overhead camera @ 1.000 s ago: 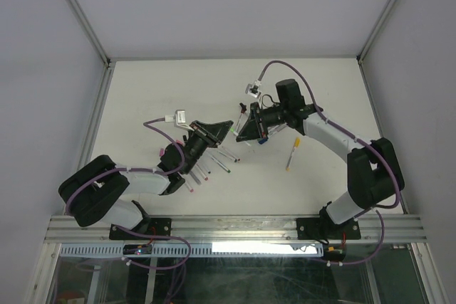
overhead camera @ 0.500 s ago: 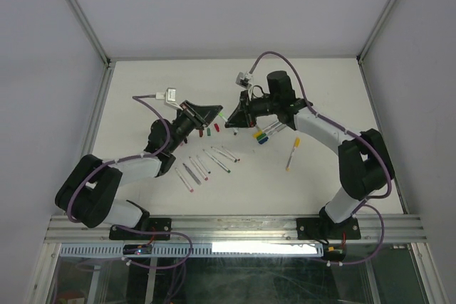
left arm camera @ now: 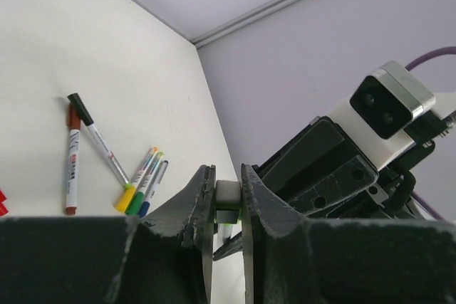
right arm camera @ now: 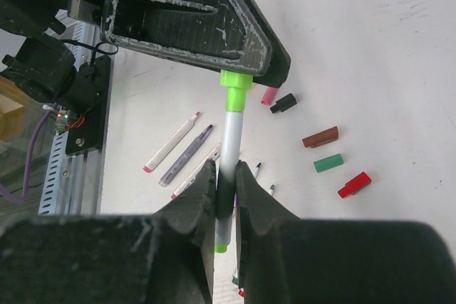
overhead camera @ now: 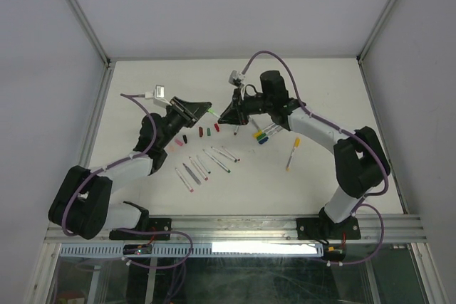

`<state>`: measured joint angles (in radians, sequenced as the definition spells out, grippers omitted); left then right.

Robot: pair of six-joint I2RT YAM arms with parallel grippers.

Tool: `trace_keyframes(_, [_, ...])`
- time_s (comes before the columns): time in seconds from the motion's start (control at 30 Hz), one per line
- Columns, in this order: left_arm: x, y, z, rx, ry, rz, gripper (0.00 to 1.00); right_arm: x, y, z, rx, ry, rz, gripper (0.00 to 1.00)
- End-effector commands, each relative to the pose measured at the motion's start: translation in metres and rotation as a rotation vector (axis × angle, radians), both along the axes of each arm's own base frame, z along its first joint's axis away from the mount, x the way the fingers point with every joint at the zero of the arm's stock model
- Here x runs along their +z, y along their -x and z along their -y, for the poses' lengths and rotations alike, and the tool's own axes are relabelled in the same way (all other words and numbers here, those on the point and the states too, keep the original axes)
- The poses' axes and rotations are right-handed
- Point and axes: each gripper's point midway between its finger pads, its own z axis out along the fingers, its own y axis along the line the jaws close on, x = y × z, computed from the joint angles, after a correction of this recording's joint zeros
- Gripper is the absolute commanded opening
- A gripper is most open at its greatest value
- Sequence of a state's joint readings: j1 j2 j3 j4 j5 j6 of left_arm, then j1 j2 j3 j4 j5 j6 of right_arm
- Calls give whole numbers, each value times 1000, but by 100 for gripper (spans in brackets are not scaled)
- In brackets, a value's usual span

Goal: Open the pen caps
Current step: Open the pen cap from the pen, then place the pen at the center of the board.

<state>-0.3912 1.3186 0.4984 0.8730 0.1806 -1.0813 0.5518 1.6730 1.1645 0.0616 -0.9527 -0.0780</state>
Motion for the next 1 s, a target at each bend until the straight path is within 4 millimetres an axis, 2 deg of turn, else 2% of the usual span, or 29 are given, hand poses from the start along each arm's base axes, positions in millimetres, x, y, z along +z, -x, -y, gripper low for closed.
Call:
trace_keyframes(0.0, [136, -45, -155, 687, 216, 314, 0, -64, 66, 29, 95, 165, -399, 0])
trace_keyframes(0.37, [134, -52, -174, 828, 14, 329, 0, -72, 67, 26, 93, 192, -411, 0])
trace_keyframes(0.43, [134, -53, -167, 786, -1, 329, 0, -74, 58, 28, 52, 216, -375, 0])
trace_keyframes(0.53, [125, -58, -144, 658, -23, 284, 0, -79, 36, 37, -72, 258, -303, 0])
trace_keyframes(0.63, [100, -63, -115, 498, -42, 208, 0, -87, 16, 47, -192, 298, -247, 0])
trace_keyframes(0.8, [45, -67, -68, 252, -52, 31, 0, -107, -4, 58, -310, 387, -222, 0])
trace_keyframes(0.97, [-7, -67, -33, 186, -148, -114, 0, -128, -12, 66, -341, 475, -235, 5])
